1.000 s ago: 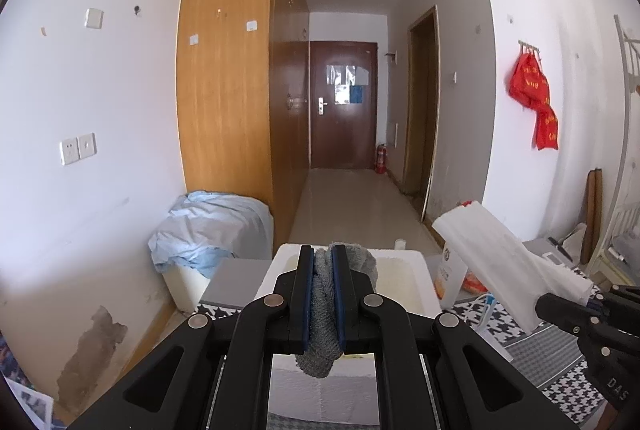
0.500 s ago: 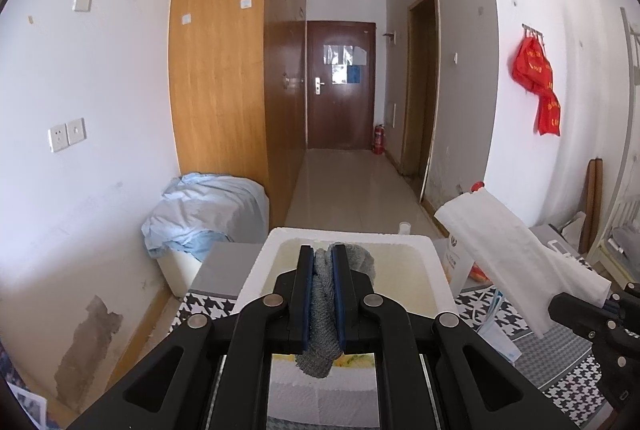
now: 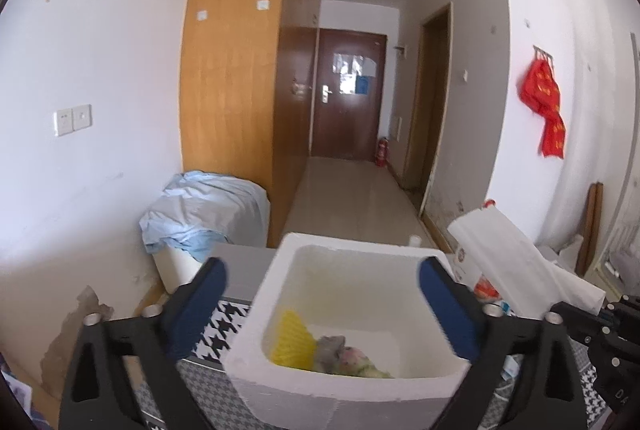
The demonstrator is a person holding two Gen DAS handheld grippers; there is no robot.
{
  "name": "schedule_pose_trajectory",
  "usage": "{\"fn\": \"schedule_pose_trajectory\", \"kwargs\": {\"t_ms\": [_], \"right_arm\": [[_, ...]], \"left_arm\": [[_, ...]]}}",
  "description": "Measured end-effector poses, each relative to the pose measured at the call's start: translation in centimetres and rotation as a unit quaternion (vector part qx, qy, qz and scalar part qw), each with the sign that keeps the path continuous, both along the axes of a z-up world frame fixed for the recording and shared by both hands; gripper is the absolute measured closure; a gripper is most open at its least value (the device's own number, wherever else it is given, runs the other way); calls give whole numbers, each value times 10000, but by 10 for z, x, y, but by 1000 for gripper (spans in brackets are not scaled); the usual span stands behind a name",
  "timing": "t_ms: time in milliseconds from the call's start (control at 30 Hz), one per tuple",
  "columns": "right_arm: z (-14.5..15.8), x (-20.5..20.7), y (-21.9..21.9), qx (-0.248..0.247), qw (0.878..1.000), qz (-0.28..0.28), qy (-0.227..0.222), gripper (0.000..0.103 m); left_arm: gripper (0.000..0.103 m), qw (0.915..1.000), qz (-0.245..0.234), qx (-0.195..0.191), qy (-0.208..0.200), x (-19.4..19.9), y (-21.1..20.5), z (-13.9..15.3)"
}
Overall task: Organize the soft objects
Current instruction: 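Open the left gripper to drop the sock while the right gripper drops the mask into the box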
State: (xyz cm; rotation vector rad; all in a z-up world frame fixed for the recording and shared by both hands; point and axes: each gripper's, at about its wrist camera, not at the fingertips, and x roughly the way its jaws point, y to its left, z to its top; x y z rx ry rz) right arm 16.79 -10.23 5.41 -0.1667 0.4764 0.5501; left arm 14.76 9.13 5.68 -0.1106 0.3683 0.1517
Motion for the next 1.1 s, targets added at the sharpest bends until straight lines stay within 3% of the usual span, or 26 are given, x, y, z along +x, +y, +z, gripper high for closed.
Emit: {"fn": "schedule_pose_trajectory", "kwargs": {"t_ms": [1100], "right_arm": [[-4,23,55,-171,9994,257,170,97]], "left_arm": [[1,9989,422,86,-181,-36,35,-1]]}}
